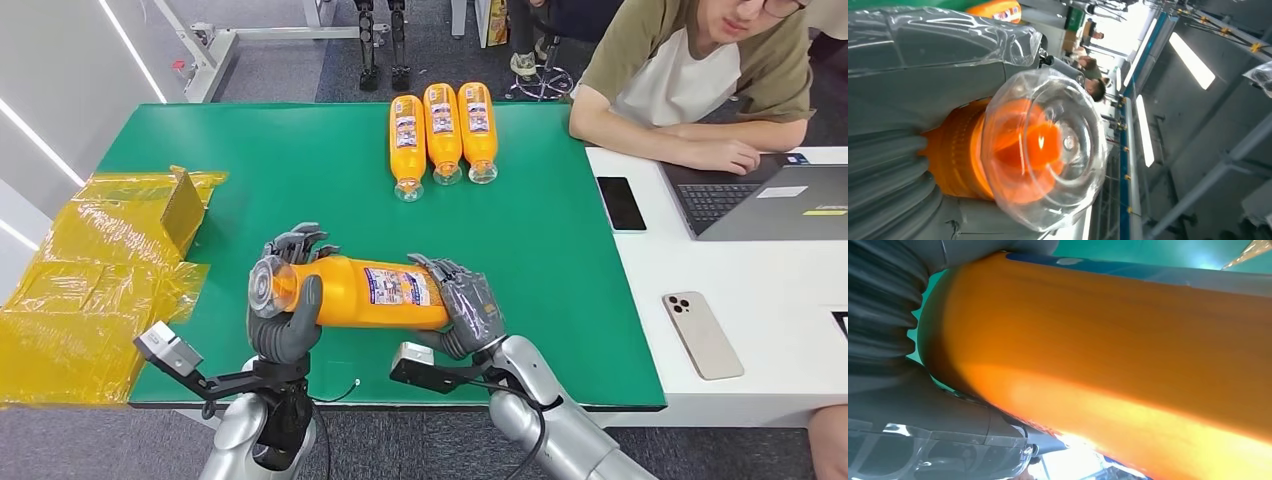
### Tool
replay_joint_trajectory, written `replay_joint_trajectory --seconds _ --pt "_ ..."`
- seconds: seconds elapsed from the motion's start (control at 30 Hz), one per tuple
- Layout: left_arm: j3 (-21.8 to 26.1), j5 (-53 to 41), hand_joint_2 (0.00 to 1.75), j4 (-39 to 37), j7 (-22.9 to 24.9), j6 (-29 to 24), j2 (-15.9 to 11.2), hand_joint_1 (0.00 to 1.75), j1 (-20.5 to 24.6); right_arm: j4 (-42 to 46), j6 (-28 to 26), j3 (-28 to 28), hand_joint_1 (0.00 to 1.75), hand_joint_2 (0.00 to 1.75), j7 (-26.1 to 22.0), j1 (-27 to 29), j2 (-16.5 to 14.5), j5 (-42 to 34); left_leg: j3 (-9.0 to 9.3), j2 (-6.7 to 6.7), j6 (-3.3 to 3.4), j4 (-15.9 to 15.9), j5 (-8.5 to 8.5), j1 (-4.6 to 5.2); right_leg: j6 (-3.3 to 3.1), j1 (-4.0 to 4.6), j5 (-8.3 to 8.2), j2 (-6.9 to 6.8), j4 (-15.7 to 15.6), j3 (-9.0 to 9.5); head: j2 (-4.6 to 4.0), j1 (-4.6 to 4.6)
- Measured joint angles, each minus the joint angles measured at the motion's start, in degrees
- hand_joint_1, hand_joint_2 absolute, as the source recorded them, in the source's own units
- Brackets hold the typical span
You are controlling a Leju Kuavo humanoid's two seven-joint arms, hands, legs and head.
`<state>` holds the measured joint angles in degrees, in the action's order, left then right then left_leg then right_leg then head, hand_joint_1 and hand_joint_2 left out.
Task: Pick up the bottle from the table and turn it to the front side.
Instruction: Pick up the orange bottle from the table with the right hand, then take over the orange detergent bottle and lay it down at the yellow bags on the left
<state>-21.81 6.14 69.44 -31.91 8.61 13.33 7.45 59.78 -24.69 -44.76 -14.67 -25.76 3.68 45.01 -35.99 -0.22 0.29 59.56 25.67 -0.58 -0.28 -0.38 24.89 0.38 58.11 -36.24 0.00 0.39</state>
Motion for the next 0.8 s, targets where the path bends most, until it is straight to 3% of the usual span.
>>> replay_joint_trajectory --seconds 0.6,0.63,0.73,0.77,0.8 --pt "-0.01 -1.99 1.75 0.0 0.52 -3.08 0.79 1.75 0.82 -0.68 0.54 0.02 1.75 1.75 -1.38 -0.4 -0.95 -2.85 -0.01 -0.01 0.0 0.0 0.0 0.0 0.0 0.0 0.0 -0.02 0.0 0.01 0.0 0.0" --pt "-0.01 -1.99 1.75 0.0 0.52 -3.09 0.79 1.75 0.82 -0.7 0.54 0.02 1.52 1.75 -1.4 -0.42 -0.95 -2.85 -0.01 -0.01 0.0 0.0 0.0 0.0 0.0 0.0 0.0 -0.02 0.0 0.01 0.0 0.0" --pt "-0.01 -1.99 1.75 0.0 0.52 -3.15 0.79 1.75 0.87 -0.74 0.66 0.02 0.21 1.75 -1.51 -0.49 -0.98 -2.91 -0.01 -0.01 0.0 0.0 0.0 0.0 0.0 0.0 0.0 -0.02 0.0 0.01 0.0 0.0" --pt "-0.01 -1.99 1.75 0.0 0.53 -3.23 0.79 1.75 0.91 -0.76 0.74 0.02 0.0 1.75 -1.62 -0.51 -1.01 -3.13 -0.01 -0.01 0.0 0.0 0.0 0.0 0.0 0.0 0.0 -0.02 0.0 0.01 0.0 0.0" --pt "0.0 -1.99 1.75 0.0 0.58 -3.42 0.79 1.75 0.96 -0.76 0.75 0.02 0.0 1.75 -1.85 -0.51 -1.05 -3.53 -0.02 -0.02 0.0 0.0 0.0 0.0 0.0 0.0 0.0 -0.02 0.0 0.01 0.0 0.0"
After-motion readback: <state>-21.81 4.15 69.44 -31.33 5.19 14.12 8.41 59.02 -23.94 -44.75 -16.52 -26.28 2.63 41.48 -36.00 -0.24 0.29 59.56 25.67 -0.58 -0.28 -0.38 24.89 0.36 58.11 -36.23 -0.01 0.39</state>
